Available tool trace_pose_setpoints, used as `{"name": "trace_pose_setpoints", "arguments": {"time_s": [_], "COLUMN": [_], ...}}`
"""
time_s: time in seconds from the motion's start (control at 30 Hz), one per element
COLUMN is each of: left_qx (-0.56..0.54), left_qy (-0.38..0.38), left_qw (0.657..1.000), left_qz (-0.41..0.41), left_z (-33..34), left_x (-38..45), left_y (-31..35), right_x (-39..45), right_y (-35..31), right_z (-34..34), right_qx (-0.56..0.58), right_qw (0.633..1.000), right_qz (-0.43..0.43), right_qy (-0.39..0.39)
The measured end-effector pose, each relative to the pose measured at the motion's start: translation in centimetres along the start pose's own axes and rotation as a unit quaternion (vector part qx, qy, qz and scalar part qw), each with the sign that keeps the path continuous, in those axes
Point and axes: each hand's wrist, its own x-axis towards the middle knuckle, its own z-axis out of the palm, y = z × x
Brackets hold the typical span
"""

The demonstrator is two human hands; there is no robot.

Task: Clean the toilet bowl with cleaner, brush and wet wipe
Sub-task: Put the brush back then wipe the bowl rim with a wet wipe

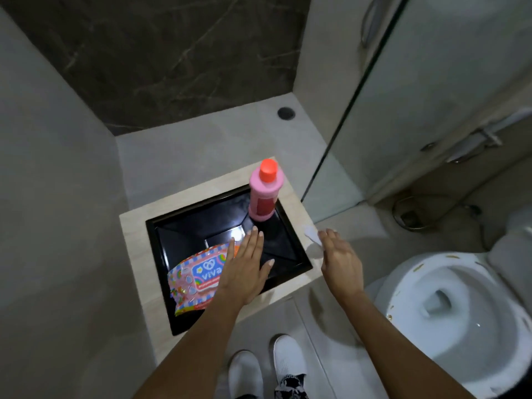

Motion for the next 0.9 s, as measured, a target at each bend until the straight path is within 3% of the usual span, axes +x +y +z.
{"name": "trace_pose_setpoints", "arguments": {"time_s": [0.57, 0.9], "left_qx": [0.051, 0.073], "left_qy": [-0.089, -0.152], "left_qw": [0.972, 0.942], "left_qz": [0.210, 0.289], "left_z": [1.1, 6.7], "left_x": [6.5, 4.7], "left_y": [20.6, 31.0], "right_x": [-12.9, -21.9], "right_y": [17.6, 23.3], "right_z": [-5.9, -4.5], "right_qx": [-0.103, -0.021], "right_qw": [0.958, 0.916], "right_qz": [0.264, 0.400], "right_qy": [0.035, 0.006]}}
